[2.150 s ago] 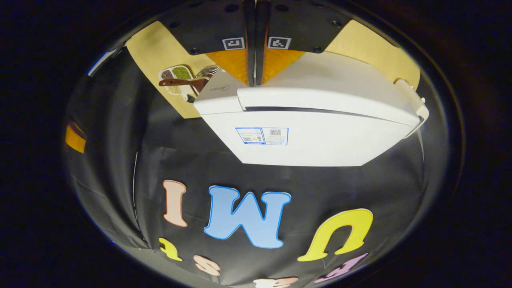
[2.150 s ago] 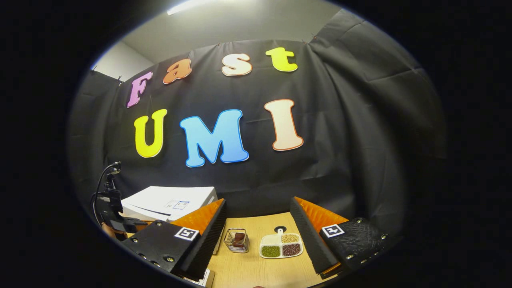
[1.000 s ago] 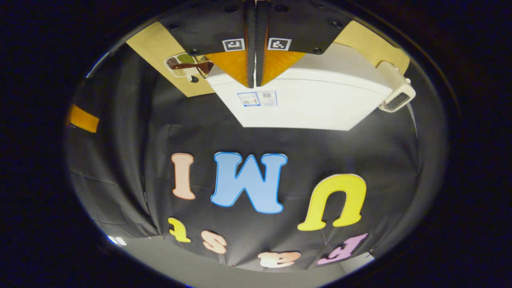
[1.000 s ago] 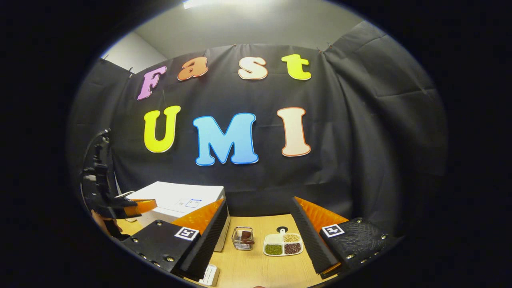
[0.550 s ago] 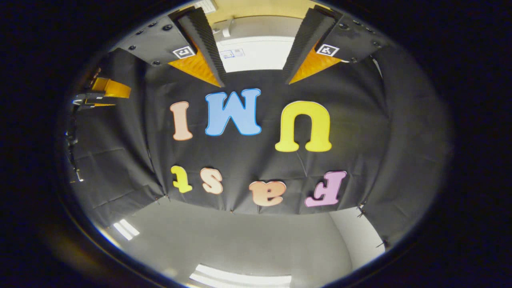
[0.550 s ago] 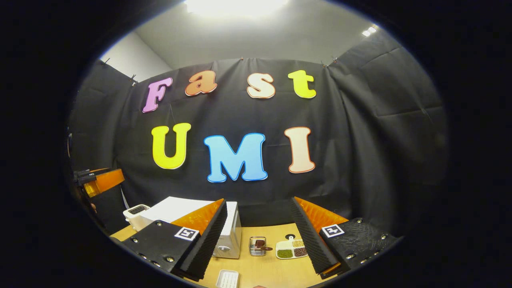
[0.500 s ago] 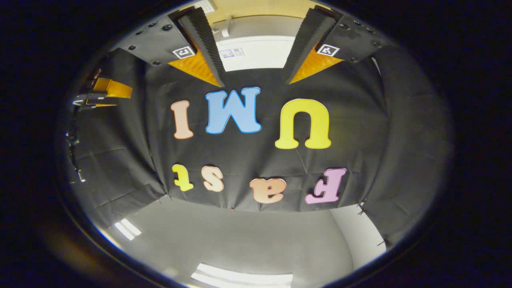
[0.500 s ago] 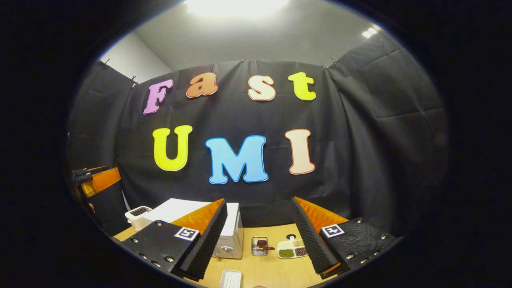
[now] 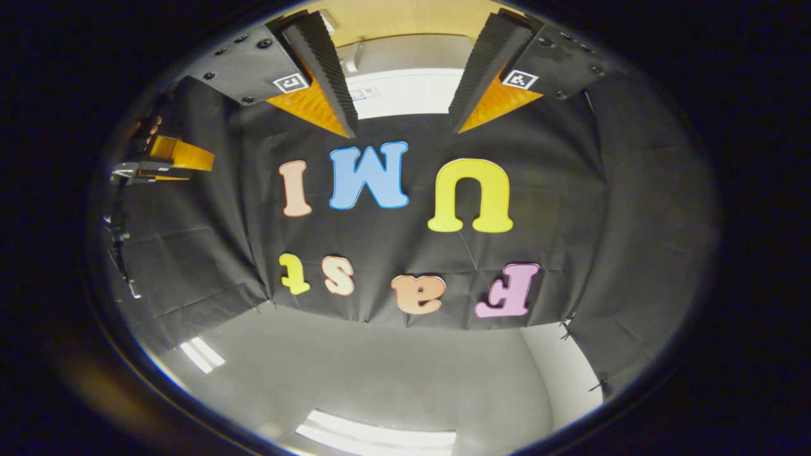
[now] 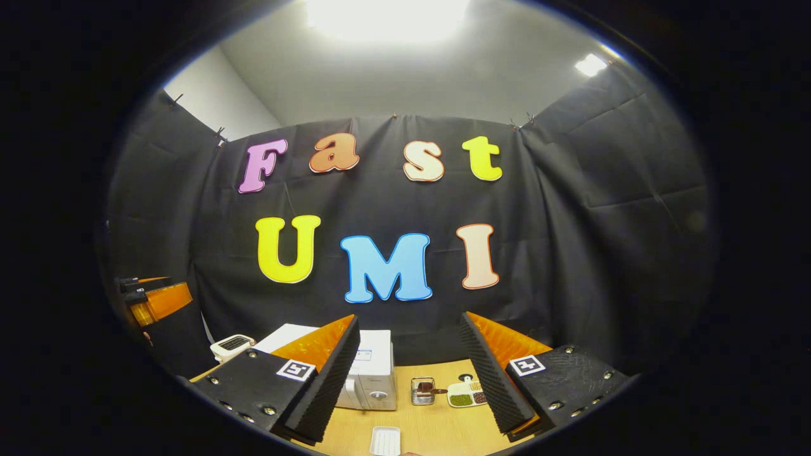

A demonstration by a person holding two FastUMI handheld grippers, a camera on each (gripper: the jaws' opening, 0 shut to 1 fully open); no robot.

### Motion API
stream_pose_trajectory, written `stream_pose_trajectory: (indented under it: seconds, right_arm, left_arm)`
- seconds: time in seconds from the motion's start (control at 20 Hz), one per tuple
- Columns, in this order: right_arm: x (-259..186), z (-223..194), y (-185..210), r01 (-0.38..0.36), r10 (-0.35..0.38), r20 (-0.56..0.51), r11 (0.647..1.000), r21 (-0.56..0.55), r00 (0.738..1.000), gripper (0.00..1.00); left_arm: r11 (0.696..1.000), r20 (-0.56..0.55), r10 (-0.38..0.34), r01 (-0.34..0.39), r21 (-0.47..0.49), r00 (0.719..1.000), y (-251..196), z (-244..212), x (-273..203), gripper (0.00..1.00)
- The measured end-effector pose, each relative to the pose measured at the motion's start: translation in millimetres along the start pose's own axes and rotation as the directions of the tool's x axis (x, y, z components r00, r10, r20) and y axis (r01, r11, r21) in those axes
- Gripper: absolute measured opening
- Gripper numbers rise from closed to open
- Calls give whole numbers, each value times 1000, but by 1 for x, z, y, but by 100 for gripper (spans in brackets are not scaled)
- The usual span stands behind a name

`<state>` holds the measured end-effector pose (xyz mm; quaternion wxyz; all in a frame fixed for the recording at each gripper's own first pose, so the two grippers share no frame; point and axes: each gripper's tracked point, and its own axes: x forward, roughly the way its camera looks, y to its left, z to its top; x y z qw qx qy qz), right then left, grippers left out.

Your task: Open the microwave oven with the left hand, put the food in, and close the microwave oven.

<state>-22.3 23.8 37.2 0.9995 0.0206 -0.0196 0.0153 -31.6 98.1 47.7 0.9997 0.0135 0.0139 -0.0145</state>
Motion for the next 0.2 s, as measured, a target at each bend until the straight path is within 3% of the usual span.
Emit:
stream_pose_trajectory:
  seconds: [0.2]
  right_arm:
    - [-9, 7, 8, -7, 7, 11, 1000, -29, 1000, 96]
  left_arm:
    - [999, 6, -21, 21, -30, 1000, -5, 0, -6, 96]
